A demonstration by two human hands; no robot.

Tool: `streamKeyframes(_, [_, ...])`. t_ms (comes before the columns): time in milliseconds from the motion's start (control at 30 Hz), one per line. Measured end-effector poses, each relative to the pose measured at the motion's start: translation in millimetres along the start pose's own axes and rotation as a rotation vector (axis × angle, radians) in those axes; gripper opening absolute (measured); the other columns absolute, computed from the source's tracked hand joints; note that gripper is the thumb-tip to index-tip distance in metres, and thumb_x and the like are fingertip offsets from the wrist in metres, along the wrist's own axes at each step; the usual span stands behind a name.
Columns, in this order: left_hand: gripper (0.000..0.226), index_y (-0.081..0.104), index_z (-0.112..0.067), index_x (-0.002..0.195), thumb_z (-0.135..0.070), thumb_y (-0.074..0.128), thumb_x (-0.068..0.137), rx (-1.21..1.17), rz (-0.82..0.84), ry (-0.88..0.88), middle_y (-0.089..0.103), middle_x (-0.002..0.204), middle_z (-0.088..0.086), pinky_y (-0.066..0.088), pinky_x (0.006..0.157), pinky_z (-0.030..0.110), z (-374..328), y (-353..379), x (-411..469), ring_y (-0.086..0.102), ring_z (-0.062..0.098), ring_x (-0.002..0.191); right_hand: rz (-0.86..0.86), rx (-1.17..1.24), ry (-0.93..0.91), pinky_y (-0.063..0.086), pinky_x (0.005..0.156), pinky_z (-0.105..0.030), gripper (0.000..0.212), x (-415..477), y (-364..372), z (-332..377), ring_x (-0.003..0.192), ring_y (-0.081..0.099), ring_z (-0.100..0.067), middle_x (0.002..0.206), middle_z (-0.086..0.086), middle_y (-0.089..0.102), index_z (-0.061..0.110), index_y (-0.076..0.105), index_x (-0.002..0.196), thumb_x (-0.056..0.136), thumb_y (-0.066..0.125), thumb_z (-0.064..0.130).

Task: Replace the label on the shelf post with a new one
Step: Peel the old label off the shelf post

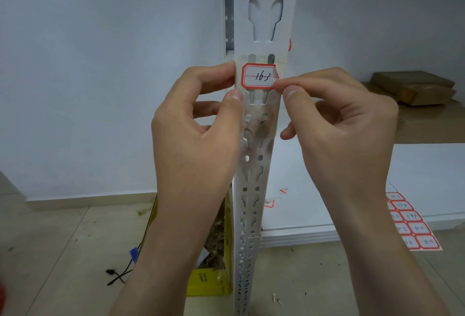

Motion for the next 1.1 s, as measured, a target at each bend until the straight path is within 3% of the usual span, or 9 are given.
streamKeyframes(233, [0.027,0.068,-0.039,0.111,-0.015,0.066,0.099,-0.022,0.003,-0.022,0.074,0.109,-0.021,0.065,0.070,0.026,1.8,-0.9,-0.8,0.074,0.009,0.094,-0.041,-0.027,-0.076,0.056,0.054,-0.038,0.016,0.0,0.9,3.9,0.059,0.067,-0.021,0.097,0.006,0.075,0.024,0.076,0.109,0.100,0.067,0.015])
streamKeyframes(433, [0.027,0.068,-0.038,0.113,-0.014,0.065,0.100,-0.027,0.008,-0.032,0.075,0.110,-0.019,0.065,0.070,0.027,2.7,-0.8,-0.7,0.074,0.010,0.097,-0.030,-0.005,-0.058,0.056,0.054,-0.042,0.015,0.7,-2.2,1.6,0.058,0.066,-0.025,0.097,0.007,0.076,0.024,0.077,0.107,0.099,0.067,0.015])
streamKeyframes(700, [0.027,0.068,-0.037,0.114,-0.015,0.064,0.100,-0.028,0.010,-0.041,0.074,0.111,-0.020,0.065,0.071,0.025,3.2,-1.1,-0.9,0.074,0.010,0.098,-0.065,-0.027,-0.059,0.058,0.054,-0.027,0.011,1.4,-4.4,6.8,0.061,0.070,-0.018,0.092,0.009,0.075,0.022,0.076,0.101,0.098,0.068,0.016])
streamKeyframes(867, [0.026,0.070,-0.034,0.117,-0.015,0.065,0.100,-0.035,0.012,-0.059,0.075,0.112,-0.018,0.064,0.071,0.024,4.0,-1.3,-1.9,0.074,0.012,0.099,-0.075,-0.109,-0.097,0.059,0.056,-0.031,0.010,4.3,3.4,6.1,0.066,0.070,-0.014,0.095,0.007,0.075,0.027,0.075,0.105,0.095,0.077,0.027])
streamKeyframes(1100, [0.025,0.068,-0.032,0.120,-0.018,0.065,0.100,-0.033,0.027,-0.067,0.073,0.116,-0.015,0.066,0.077,0.033,2.0,1.1,-3.6,0.072,0.014,0.101,-0.105,-0.159,-0.140,0.058,0.058,-0.025,0.006,7.6,8.5,5.5,0.078,0.070,-0.007,0.093,0.006,0.073,0.018,0.078,0.099,0.095,0.077,0.022])
Point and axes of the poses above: each hand's wrist, its own x-axis towards the middle knuckle, its own y-axis out of the palm, z = x × y, the point moved 4 cm from there along x, towards the middle knuckle
